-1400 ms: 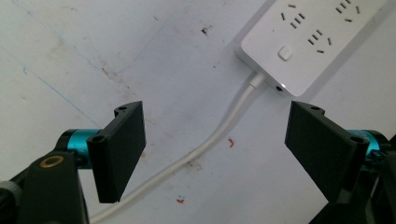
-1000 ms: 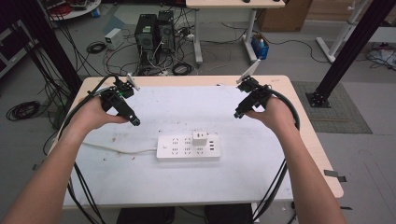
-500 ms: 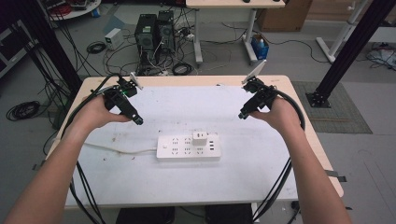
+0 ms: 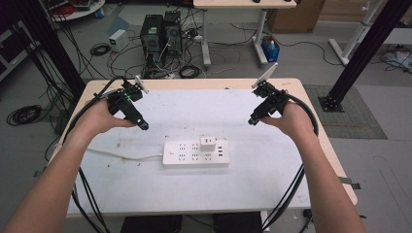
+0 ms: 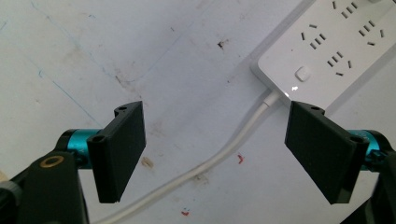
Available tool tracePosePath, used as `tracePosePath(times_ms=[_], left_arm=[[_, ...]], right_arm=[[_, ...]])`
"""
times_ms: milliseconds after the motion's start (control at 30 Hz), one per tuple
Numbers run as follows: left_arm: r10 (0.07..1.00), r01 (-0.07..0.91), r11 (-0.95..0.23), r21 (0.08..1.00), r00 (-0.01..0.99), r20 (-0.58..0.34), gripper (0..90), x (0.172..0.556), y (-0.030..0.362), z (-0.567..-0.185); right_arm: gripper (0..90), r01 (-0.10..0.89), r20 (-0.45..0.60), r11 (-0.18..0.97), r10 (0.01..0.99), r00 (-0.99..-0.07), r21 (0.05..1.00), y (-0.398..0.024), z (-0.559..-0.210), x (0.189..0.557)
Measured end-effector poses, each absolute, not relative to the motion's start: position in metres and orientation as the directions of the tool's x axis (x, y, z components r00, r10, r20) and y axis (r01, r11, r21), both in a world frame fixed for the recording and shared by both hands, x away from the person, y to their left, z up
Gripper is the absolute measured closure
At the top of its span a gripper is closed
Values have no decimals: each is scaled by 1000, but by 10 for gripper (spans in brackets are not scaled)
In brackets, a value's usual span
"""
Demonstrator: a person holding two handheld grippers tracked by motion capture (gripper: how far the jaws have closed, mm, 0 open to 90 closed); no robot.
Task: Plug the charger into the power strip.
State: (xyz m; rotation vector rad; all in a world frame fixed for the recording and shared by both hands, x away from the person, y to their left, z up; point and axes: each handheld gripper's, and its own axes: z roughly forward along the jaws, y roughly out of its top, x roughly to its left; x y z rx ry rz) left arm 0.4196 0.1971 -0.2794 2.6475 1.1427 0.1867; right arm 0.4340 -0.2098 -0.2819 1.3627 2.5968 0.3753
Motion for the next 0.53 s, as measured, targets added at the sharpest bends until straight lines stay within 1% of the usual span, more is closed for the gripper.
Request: tracePosePath(times_ms=[533], left_arm=[[736, 700, -651, 295, 677, 19, 206, 418, 197, -278]], right_arm=[[219, 789, -30, 522, 839, -543, 324, -220, -284, 428]])
